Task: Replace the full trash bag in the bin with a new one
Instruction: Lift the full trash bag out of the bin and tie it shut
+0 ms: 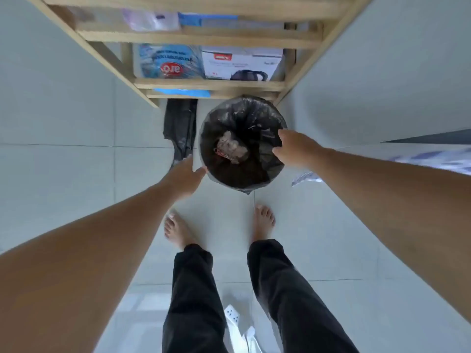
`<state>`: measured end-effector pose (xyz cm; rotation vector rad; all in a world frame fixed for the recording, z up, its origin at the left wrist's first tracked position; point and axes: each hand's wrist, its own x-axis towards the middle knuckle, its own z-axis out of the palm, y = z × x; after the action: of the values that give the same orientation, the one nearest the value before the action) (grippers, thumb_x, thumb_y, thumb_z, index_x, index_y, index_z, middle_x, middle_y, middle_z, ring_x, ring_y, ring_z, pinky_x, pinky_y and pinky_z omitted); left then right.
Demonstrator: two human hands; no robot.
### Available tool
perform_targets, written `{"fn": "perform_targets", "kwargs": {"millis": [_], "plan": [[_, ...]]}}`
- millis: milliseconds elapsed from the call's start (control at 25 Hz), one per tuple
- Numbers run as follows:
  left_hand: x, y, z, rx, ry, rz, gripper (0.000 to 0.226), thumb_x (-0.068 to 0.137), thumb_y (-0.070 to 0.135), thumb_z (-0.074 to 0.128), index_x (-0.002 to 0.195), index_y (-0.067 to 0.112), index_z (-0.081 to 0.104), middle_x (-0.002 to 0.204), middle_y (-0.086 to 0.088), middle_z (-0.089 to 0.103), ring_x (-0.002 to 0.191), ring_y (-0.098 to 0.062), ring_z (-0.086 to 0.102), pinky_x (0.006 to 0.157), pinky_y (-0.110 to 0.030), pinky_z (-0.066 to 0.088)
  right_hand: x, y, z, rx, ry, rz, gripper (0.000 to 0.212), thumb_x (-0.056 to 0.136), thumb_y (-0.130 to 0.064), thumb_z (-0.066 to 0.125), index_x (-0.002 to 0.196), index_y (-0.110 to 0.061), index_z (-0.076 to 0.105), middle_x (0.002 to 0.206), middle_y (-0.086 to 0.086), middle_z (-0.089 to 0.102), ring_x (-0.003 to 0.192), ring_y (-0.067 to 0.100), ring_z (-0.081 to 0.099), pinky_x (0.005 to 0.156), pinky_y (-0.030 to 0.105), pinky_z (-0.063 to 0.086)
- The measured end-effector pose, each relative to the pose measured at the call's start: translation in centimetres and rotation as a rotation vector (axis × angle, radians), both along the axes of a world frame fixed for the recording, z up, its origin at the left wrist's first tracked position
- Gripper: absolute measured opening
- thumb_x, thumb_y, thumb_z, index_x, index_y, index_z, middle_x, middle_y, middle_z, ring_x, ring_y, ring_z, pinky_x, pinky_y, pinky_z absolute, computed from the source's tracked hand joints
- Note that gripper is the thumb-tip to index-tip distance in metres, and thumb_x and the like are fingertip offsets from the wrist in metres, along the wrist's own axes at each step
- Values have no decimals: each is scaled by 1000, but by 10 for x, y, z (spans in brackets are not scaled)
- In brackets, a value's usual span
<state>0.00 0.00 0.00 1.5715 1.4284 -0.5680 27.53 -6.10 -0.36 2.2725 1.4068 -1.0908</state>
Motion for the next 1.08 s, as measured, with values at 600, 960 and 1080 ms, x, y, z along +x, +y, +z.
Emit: {"fn": "perform_targets", "kwargs": {"millis": [600, 960, 1080], "plan": [[19, 16, -147, -465, -464, 1283, 62, 83, 69, 47, 124, 26, 63, 123, 2, 69, 124, -20, 56, 116, -49, 29, 57, 10, -212, 156, 543, -1200, 64, 83, -68, 41, 121, -22, 65, 113, 6, 72, 107, 27, 67, 103, 44, 45], [8, 7, -154, -231, -136, 1313, 35, 98, 4, 34, 79, 12, 62, 85, -10, 66, 78, -23, 65, 76, -37, 59, -90, -212, -369, 244, -127, -1067, 26, 99, -16, 34, 110, -12, 57, 95, 12, 59, 88, 33, 58, 78, 43, 47], [8, 1, -142, 141, 62, 917, 29, 102, 15, 31, 89, 9, 57, 90, -9, 59, 86, -27, 54, 76, -36, 46, -87, -218, -372, 302, 34, -1157, 21, 99, -16, 36, 109, -12, 54, 92, 12, 58, 85, 33, 58, 76, 43, 47]]}}
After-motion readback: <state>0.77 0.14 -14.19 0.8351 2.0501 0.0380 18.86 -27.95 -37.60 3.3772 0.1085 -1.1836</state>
